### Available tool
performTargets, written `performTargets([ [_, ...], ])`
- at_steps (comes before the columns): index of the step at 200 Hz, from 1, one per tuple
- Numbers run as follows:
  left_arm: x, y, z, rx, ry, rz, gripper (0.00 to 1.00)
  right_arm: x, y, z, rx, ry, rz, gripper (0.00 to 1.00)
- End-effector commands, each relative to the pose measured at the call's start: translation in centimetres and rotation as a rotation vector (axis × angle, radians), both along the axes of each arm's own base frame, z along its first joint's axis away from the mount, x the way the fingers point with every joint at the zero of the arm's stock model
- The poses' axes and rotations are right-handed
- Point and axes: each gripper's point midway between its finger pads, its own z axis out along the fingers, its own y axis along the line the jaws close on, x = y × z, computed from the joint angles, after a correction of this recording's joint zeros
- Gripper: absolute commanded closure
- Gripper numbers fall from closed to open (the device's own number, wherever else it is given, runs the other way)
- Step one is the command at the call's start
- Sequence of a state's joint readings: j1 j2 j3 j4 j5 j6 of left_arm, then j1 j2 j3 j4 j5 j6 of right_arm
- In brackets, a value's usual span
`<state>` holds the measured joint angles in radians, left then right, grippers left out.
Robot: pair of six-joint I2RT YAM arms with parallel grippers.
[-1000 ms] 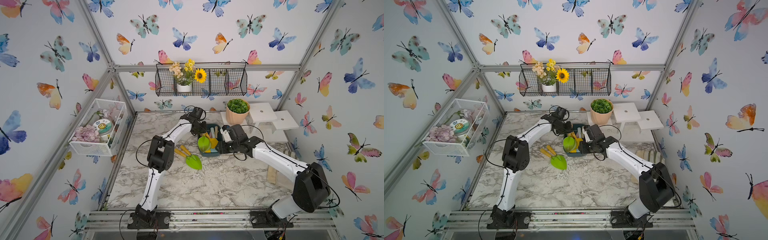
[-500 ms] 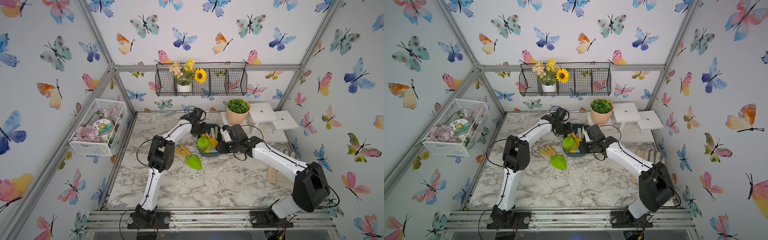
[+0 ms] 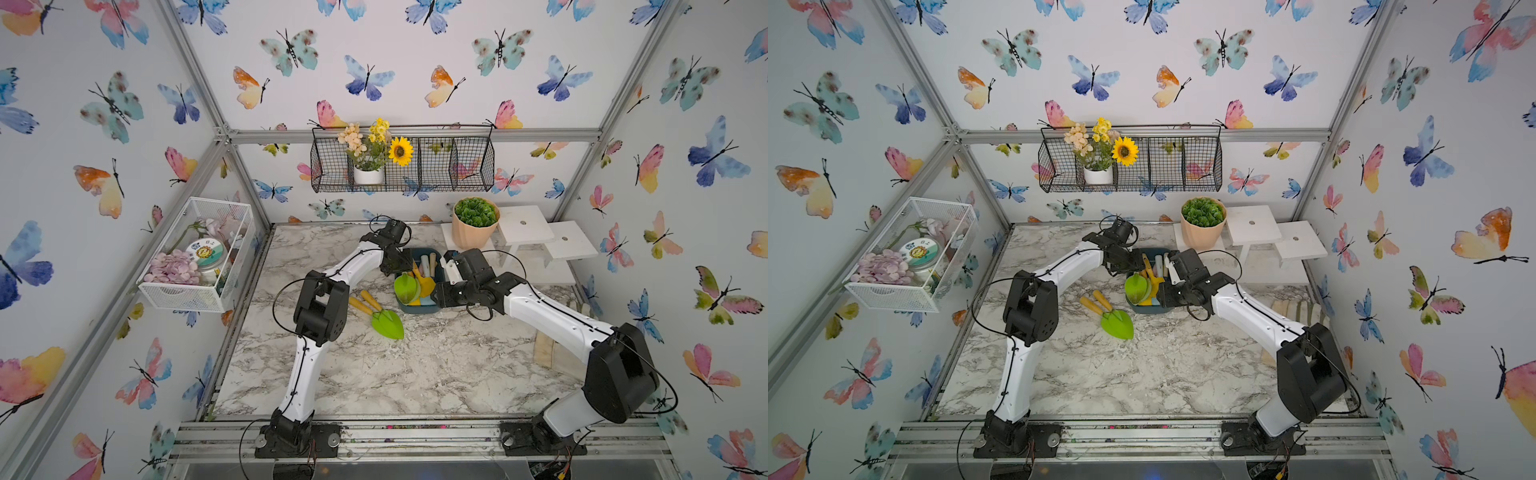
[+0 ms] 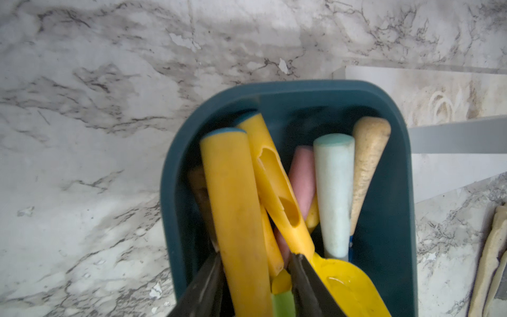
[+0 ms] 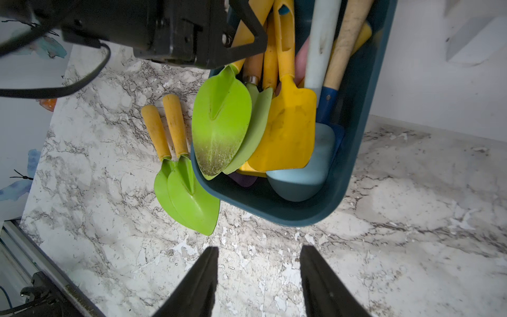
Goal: Put the shovel into the storage box
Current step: Place the shovel in the storage box.
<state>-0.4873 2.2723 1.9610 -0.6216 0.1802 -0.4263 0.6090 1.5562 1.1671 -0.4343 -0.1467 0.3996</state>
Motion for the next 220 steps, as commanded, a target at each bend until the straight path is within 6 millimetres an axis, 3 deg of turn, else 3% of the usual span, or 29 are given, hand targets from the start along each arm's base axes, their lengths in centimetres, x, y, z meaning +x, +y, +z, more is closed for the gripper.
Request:
performTargets([
  [1,-0.2,0.9,3.5,-0.005,-0.056,0.004,0.53,0.5,0.2,0.3,0.009,0.002,-0.004,0.47],
  [54,-1.6,1.4,4.5,-0.030,-0.061,0.006,0.54,0.5,0.4,0.4,0.021,-0.002,-0.003,0.47],
  [123,-4.0,-1.3,1.1,-0.073,0.036,-0.040,0.68,0.3,0.4,0.1,0.023,0.006,-0.003,0.47],
  [173,-3.9,-2.6,-0.8,-0.120,0.082,-0.046,0.80,0.1,-0.1,0.1,0.010,0.000,-0.015,0.47],
  [195,-3.8,-2.1,-1.4,-0.086,0.083,-0.032,0.82,0.2,-0.1,0.1,0.009,-0.002,-0.016,0.47],
  [220,-3.7,-0.8,-0.2,-0.039,0.038,-0.005,0.82,0.2,-0.2,0.0,0.003,-0.002,-0.017,0.47],
])
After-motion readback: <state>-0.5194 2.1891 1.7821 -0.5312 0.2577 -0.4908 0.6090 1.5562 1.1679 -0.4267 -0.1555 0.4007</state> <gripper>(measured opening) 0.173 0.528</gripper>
